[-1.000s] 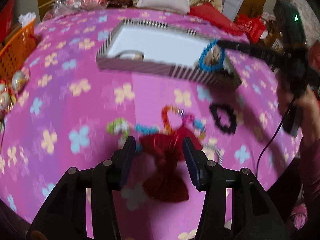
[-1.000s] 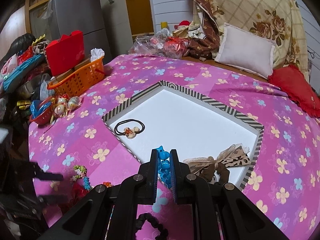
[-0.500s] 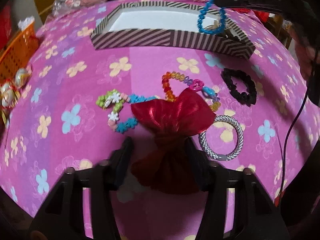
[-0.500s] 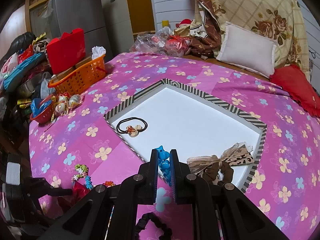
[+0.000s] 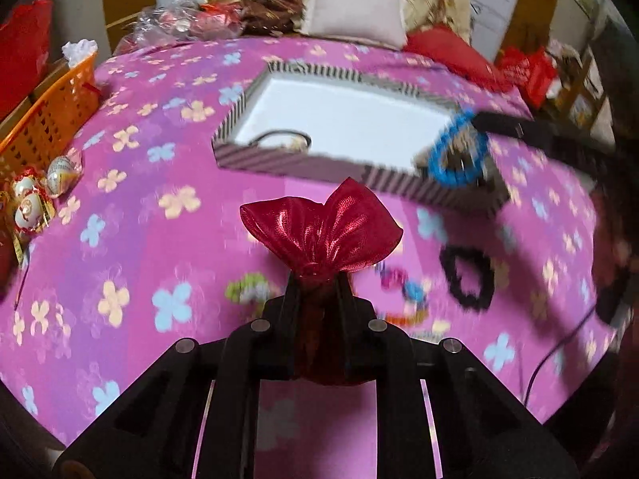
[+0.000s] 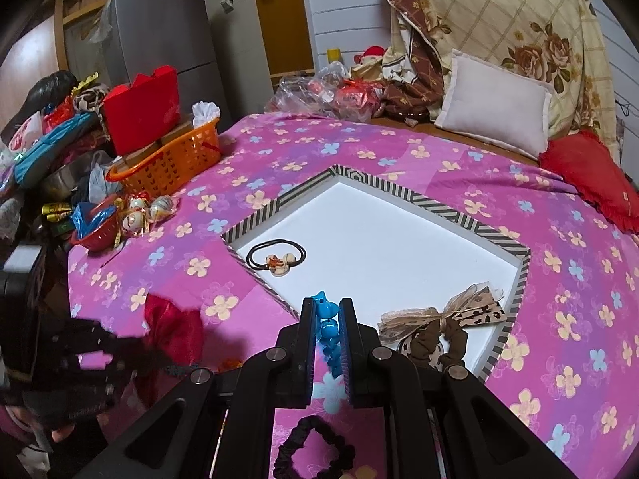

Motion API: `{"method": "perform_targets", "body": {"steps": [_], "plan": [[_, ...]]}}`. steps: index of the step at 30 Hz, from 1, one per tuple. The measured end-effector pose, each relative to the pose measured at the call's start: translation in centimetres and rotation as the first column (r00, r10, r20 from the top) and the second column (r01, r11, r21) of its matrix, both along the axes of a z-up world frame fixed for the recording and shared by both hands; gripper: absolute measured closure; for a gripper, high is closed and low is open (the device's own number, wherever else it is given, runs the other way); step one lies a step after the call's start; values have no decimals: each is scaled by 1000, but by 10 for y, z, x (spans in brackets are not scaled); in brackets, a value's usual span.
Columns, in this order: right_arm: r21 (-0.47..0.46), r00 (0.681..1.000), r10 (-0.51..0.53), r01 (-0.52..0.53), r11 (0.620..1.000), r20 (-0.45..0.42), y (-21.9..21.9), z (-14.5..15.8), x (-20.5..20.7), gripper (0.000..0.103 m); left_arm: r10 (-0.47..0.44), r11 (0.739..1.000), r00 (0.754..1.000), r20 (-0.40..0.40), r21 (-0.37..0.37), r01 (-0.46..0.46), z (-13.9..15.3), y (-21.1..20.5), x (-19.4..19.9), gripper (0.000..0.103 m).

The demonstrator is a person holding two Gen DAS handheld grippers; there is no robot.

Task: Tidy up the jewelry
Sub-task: 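Place the red bow in the tray with the left tool while the right tool drops the blue bracelet there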

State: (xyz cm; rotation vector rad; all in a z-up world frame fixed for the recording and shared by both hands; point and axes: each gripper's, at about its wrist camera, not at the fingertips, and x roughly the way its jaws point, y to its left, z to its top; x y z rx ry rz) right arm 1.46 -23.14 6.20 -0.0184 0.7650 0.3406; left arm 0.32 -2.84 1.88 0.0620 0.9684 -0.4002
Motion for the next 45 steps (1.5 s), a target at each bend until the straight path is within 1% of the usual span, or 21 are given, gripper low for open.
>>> {"method": "perform_targets", "body": {"steps": [4,7,11,16,25,30,35,41,45], "plan": [[-4,1000,-2,2,1000,-1,0,1,1,93,24,999,1000,2,-34,-24,11,-8,24,89],[-2,1000,-5,5,1000,0,-1,1,4,93,39,999,999,8,-37,-38,16,-19,42,89],[0,1000,-14,14,1000,-1,-5,1,12,93,42,999,999,27,-19,-41,21,-36,66,89],[18,1000,-24,24,1000,-2,-9,1,23,93,53,999,998,30,-1,-53,20,-49,89,89],[39,1000,-21,22,999,-23,-10,-6,35,92,58,998,998,20,26,-59,14,-66,111,89],[53,997,-25,29,998,-70,-12,-22,48,92,73,996,997,-14,46,-72,2,-71,123,89],[31,992,-65,69,997,-106,-21,-41,64,92,77,994,996,-35,81,-74,-14,-76,132,89],[32,981,-103,110,993,-162,-32,-63,78,92,84,993,995,-55,93,-79,-25,-80,140,89],[25,977,-116,123,992,-177,-34,-73,82,93,92,992,994,-62,96,-86,-30,-82,144,88]]}}
